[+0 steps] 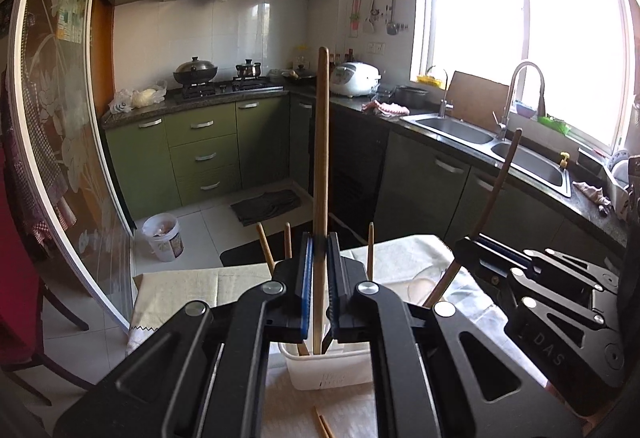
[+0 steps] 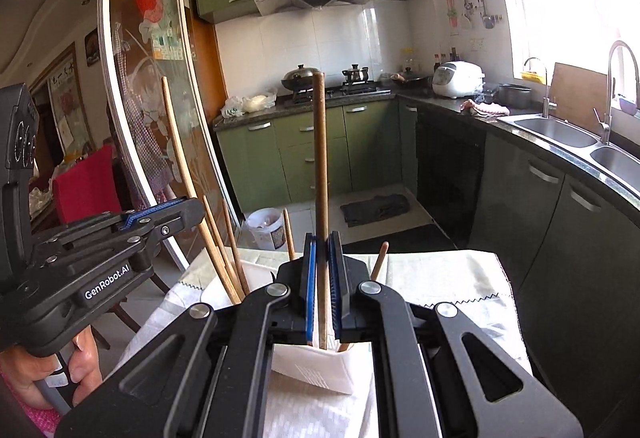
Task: Organize utensils
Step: 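Lower both chopsticks into the white holder and open both tools, then grasp a wooden chopstick with the left tool while the right tool grasps the last one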
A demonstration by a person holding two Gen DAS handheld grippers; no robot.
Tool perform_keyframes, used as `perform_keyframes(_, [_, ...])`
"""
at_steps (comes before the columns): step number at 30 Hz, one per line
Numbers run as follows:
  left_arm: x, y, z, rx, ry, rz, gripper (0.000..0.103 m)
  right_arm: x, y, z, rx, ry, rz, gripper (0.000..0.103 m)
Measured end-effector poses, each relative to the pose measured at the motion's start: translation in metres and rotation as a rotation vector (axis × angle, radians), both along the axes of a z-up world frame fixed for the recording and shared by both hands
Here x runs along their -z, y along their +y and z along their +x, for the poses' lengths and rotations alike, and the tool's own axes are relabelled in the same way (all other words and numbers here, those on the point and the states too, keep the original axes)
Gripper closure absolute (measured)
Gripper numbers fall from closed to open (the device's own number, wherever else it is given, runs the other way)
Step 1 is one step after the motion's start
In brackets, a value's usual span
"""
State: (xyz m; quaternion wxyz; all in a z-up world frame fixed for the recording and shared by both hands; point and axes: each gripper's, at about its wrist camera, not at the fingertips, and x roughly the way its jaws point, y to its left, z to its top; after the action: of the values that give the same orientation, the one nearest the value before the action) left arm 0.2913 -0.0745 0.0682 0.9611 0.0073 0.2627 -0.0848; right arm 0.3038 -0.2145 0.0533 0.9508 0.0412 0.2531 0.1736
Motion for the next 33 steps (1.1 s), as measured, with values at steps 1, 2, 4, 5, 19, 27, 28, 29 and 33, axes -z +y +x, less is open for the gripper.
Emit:
perform_keyframes(1, [0.005, 0.0, 0.003, -0.002, 0.014, 0.006, 0.096, 0.005, 0.003, 0.0, -0.002, 0.009, -0.009, 0.096])
perform_keyframes(2, [0.01, 0.0, 0.003, -0.001, 0.028, 0.01, 0.096, 0.01, 0.004, 0.001, -0.003, 0.02, -0.015, 0.096])
perform_keyframes(4, [0.018, 0.001, 0.004, -0.001, 0.054, 0.013, 0.096, 0.018, 0.007, 0.001, -0.006, 0.036, -0.023, 0.096])
perform_keyframes(5, [0.022, 0.002, 0.003, -0.001, 0.064, 0.012, 0.096, 0.021, 0.008, 0.0, -0.005, 0.039, -0.027, 0.096])
perform_keyframes(19, [0.032, 0.023, -0.038, -0.027, 0.214, 0.017, 0.081, 0.004, -0.024, -0.092, -0.026, -0.047, 0.015, 0.079])
perform_keyframes(27, [0.141, 0.026, -0.056, -0.003, 0.653, -0.019, 0.081, 0.071, -0.062, -0.139, 0.043, 0.095, 0.067, 0.071])
perform_keyframes(28, [0.149, 0.023, -0.057, -0.008, 0.672, -0.016, 0.081, 0.081, -0.07, -0.138, 0.063, 0.118, 0.091, 0.071])
perform_keyframes(29, [0.155, 0.022, -0.057, -0.01, 0.689, -0.014, 0.081, 0.088, -0.079, -0.136, 0.081, 0.138, 0.115, 0.071])
perform_keyframes(33, [0.175, 0.015, -0.059, -0.01, 0.752, -0.02, 0.081, 0.113, -0.112, -0.132, 0.149, 0.188, 0.206, 0.071])
